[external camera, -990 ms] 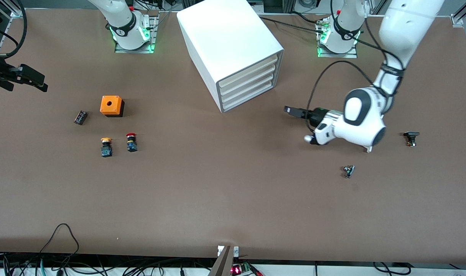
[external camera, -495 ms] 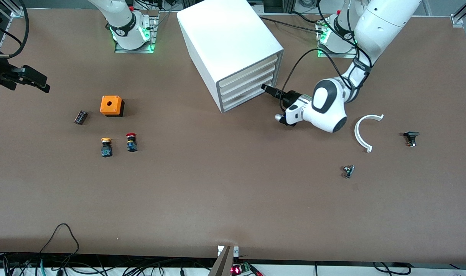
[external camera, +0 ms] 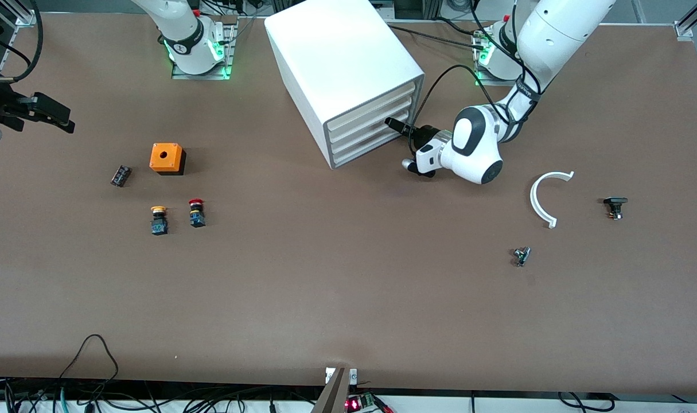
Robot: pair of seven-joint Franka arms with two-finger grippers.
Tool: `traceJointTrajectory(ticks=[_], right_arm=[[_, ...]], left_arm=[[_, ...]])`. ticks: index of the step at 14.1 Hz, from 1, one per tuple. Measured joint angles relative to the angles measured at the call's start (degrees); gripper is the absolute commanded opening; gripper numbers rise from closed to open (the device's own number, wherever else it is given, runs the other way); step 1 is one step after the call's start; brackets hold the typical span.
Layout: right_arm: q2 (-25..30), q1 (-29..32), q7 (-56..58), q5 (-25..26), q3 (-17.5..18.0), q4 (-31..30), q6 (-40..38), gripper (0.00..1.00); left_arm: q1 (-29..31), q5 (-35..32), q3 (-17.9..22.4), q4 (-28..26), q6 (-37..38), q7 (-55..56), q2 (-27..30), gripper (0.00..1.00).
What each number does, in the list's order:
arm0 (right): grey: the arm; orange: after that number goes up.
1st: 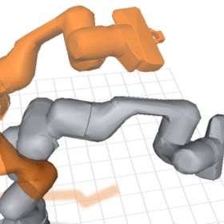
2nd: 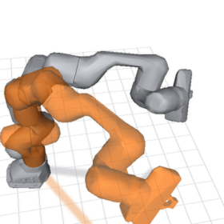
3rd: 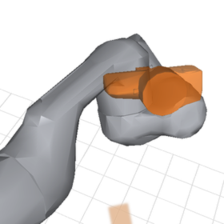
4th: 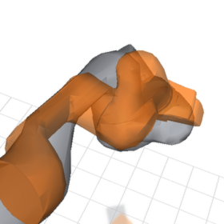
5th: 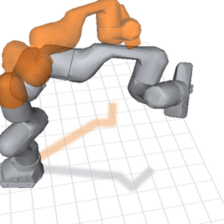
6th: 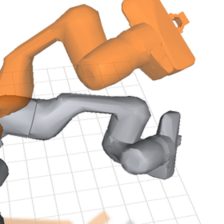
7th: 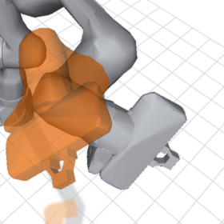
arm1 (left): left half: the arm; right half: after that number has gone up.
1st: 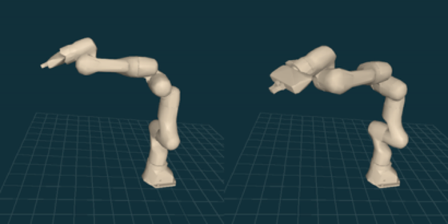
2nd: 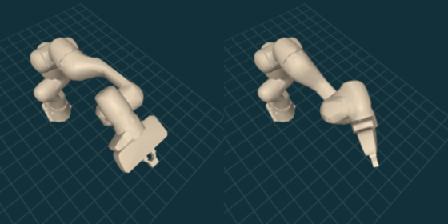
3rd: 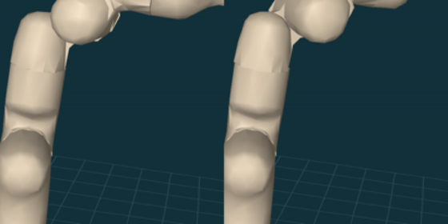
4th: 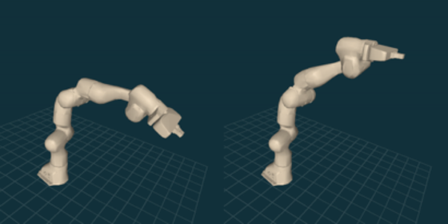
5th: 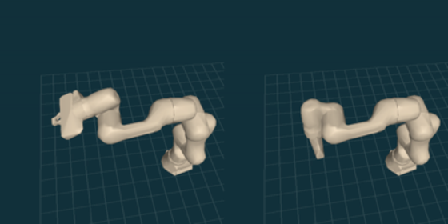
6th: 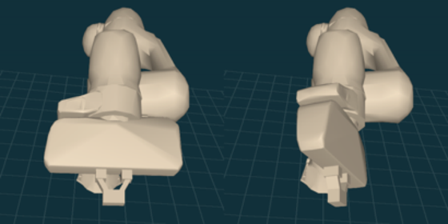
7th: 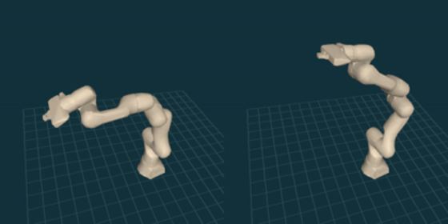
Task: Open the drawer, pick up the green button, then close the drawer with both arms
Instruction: 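Pull the drawer open with the left gripper, then withdraw the left gripper while the right gripper moves toward the drawer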
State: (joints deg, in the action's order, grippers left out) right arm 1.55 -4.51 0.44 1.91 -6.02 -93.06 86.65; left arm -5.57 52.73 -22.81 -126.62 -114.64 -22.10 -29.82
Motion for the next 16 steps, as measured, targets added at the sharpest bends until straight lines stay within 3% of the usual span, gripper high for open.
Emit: traceJointTrajectory(ticks=[1,2,3,8,11,12,13,14,16], right_arm=[[0.1,0.0,0.0,0.2,0.0,0.0,-0.5,1.0],[0.3,0.0,0.0,0.3,-0.1,0.0,-0.8,1.0],[0.5,0.0,0.0,0.3,-0.1,0.0,-0.9,1.0],[0.7,0.0,0.0,0.5,-0.1,0.0,-1.4,1.0],[0.6,0.0,0.0,0.8,-0.1,-0.1,-1.5,1.0],[0.5,0.0,0.0,0.8,0.0,-0.2,-1.5,1.0],[0.2,0.0,0.2,0.8,0.0,-0.3,-1.5,1.0],[-0.1,0.0,0.4,0.8,0.1,-0.4,-1.5,1.0],[-1.2,-0.1,0.7,0.6,0.1,-0.5,-1.5,1.0]], left_arm=[[0.0,0.3,-0.1,-0.3,0.0,0.0,0.0,0.41],[0.0,0.3,-0.3,-0.5,0.0,-0.1,0.0,0.09],[0.0,0.5,-0.5,-0.5,0.0,-0.1,0.0,0.0],[0.4,1.6,-0.6,0.0,0.3,-1.6,0.3,0.0],[1.7,1.6,2.8,1.6,-2.3,-2.8,1.6,0.0],[2.4,1.6,4.3,2.6,-3.1,-3.3,2.2,0.25],[3.0,1.6,5.6,3.7,-3.2,-3.7,2.7,0.91],[3.6,1.6,6.4,4.6,-3.3,-3.8,3.0,1.0],[4.2,1.6,7.2,5.6,-6.2,-3.5,3.3,1.0]])
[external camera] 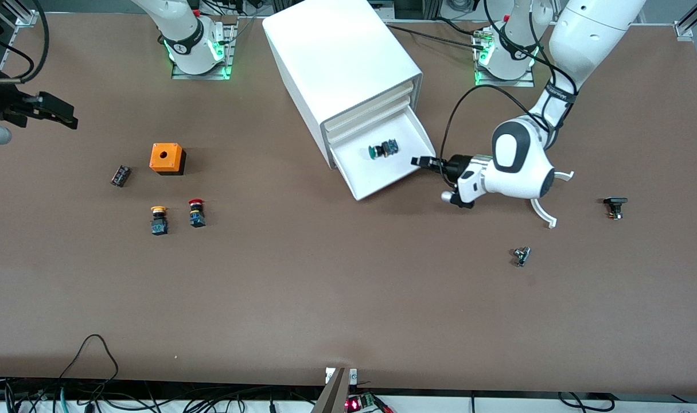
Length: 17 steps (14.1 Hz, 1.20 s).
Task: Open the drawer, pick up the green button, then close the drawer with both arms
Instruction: 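Withdraw the left gripper while the right gripper moves toward the drawer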
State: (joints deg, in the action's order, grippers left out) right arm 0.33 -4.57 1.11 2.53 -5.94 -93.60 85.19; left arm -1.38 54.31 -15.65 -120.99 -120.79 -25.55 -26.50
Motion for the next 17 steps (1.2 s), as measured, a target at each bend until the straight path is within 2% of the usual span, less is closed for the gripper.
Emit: traceJointTrajectory(ticks=[2,4,8,10,12,14,15,17], right_arm=[[-1.2,-0.7,0.4,-1.0,0.4,0.0,0.2,1.0],[-3.0,-3.5,0.5,-1.3,1.1,-0.1,1.6,1.0],[-8.3,-10.5,0.5,-1.4,1.6,-0.2,4.8,1.0],[-11.3,-13.8,0.5,-1.5,1.7,-0.2,8.1,1.0],[-14.2,-18.1,0.5,-1.6,1.8,-0.1,12.8,1.0],[-17.0,-23.2,1.0,-1.8,2.2,0.1,17.7,1.0],[-18.4,-25.5,1.4,-1.9,3.0,0.7,19.4,1.0],[-21.7,-28.6,1.7,-2.2,6.9,4.3,20.6,1.0]], left_arm=[[0.3,-0.3,0.3,1.1,-3.8,0.2,0.6,1.0],[1.8,-3.9,0.9,2.7,-5.9,0.8,3.8,1.0],[8.5,-9.0,3.5,4.0,-7.1,1.6,15.5,1.0],[9.3,-16.5,6.2,4.1,-6.2,1.6,20.6,1.0],[9.4,-26.8,9.8,6.6,1.5,1.8,25.1,1.0],[9.6,-34.8,13.3,12.4,13.1,2.0,27.9,1.0],[9.7,-38.8,14.3,15.4,18.1,2.7,28.7,1.0],[9.5,-46.6,14.3,19.7,24.8,7.6,29.9,1.0]])
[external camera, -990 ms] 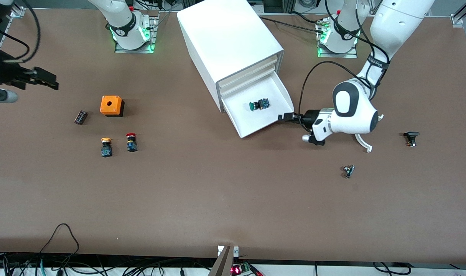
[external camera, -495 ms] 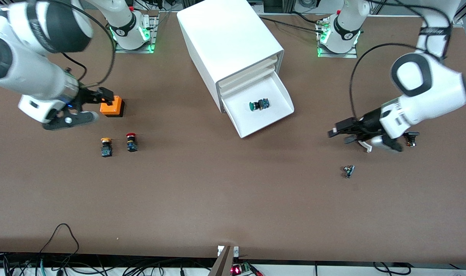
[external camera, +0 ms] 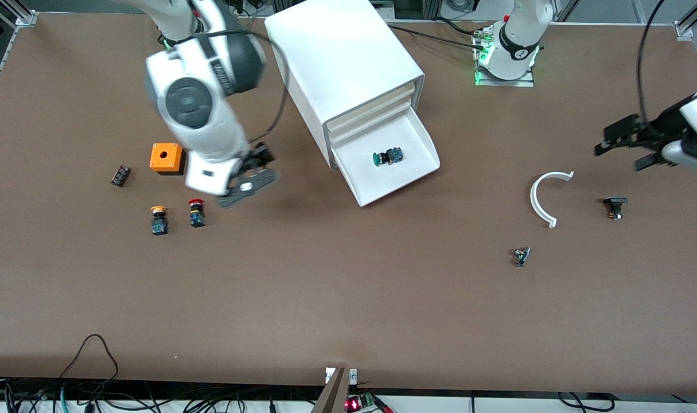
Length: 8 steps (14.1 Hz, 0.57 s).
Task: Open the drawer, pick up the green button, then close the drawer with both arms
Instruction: 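Lower the right gripper into the drawer and grasp the green button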
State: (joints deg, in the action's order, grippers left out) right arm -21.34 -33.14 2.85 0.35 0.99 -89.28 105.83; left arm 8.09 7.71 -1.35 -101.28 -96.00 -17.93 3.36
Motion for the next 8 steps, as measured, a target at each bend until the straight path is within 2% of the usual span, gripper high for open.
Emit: traceJointTrajectory(ticks=[3,8], right_arm=[[-4.9,-3.8,0.0,0.0,5.6,7.1,0.2,1.0],[-14.5,-5.4,11.8,-0.1,9.1,17.1,5.8,1.0]], left_arm=[[-2.3,-7.0,-1.6,1.1,2.2,10.3,0.7,1.0],[-3.7,-7.9,-1.8,0.8,2.2,18.5,0.4,1.0]])
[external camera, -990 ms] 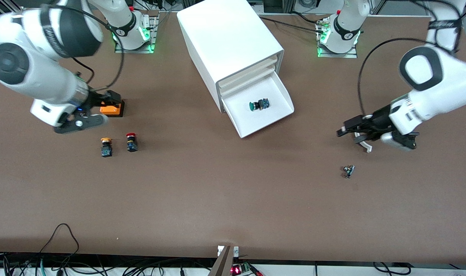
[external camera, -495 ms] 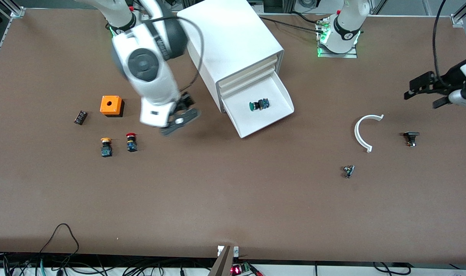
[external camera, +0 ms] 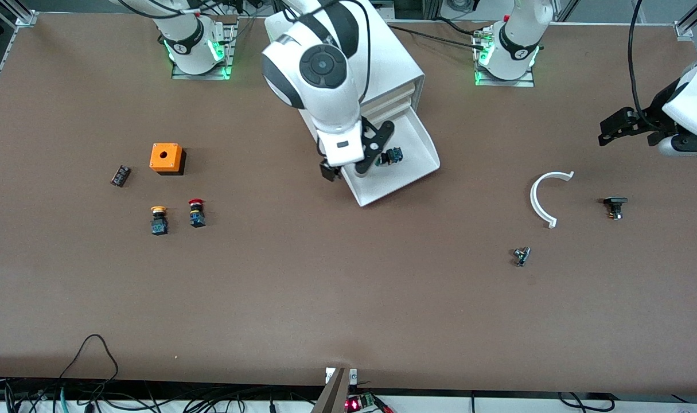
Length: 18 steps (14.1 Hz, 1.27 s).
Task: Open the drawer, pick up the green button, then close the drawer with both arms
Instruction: 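Lower the right gripper into the drawer and grasp the green button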
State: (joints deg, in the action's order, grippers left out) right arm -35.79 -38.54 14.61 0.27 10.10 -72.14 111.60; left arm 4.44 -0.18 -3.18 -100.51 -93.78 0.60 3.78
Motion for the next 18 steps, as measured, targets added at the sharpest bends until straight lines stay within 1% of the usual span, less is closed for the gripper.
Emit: traceJointTrajectory(ticks=[2,4,10,15,18], right_arm=[[-3.9,-0.1,3.1,0.0,2.0,3.4,0.8,1.0],[-5.7,-0.8,7.4,0.0,3.0,4.9,0.8,1.0],[-6.9,-2.5,17.6,0.0,3.4,5.2,-0.5,1.0],[-10.7,-4.8,18.3,0.0,3.4,5.3,1.7,1.0],[-12.1,-5.0,18.5,0.0,3.3,5.4,3.6,1.0]], left_arm=[[0.0,0.0,0.1,0.0,0.0,0.7,-0.2,1.0],[0.0,0.0,0.2,0.0,0.0,0.9,-0.3,1.0],[0.0,-0.2,0.2,0.2,-0.5,0.9,-0.6,1.0],[0.0,-0.2,0.2,0.4,-0.5,0.9,-0.6,1.0],[0.0,-0.2,0.2,0.4,-0.6,0.9,-0.6,1.0]])
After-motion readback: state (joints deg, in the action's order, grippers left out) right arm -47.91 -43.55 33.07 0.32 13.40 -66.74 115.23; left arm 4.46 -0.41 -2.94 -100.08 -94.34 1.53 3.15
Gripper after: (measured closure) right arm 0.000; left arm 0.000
